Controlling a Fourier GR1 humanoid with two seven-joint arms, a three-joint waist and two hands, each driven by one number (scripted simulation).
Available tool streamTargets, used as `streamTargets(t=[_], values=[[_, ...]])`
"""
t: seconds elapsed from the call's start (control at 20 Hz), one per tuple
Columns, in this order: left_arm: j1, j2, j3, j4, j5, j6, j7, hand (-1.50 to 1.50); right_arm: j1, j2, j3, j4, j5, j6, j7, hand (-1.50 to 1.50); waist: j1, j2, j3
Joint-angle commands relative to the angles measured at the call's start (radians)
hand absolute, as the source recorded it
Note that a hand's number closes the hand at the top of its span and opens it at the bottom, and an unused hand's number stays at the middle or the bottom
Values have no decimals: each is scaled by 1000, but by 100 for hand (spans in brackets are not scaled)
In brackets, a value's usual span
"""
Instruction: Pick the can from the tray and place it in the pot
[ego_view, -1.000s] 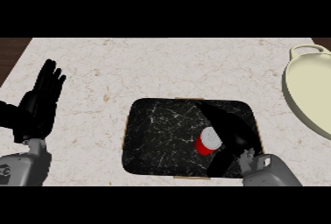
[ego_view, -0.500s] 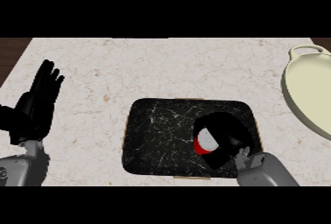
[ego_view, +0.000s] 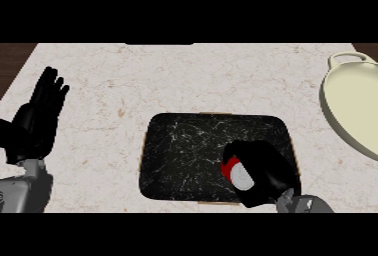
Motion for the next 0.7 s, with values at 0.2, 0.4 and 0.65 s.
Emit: streamTargets(t=[0.2,0.4,0.65], values=[[18,-2,22,-28,10,-20,11,0,248,-91,22,-300,34,26,14,150,-3,9,4],[-4,-22,4,6,-19,14,0,0,293,-30,-54,-453,27,-123,44,150,-26,4,4],[-14,-31,-8,28,-28,12,-11,0,246,22,-182,-584,57,-229,95,150,-26,7,4]])
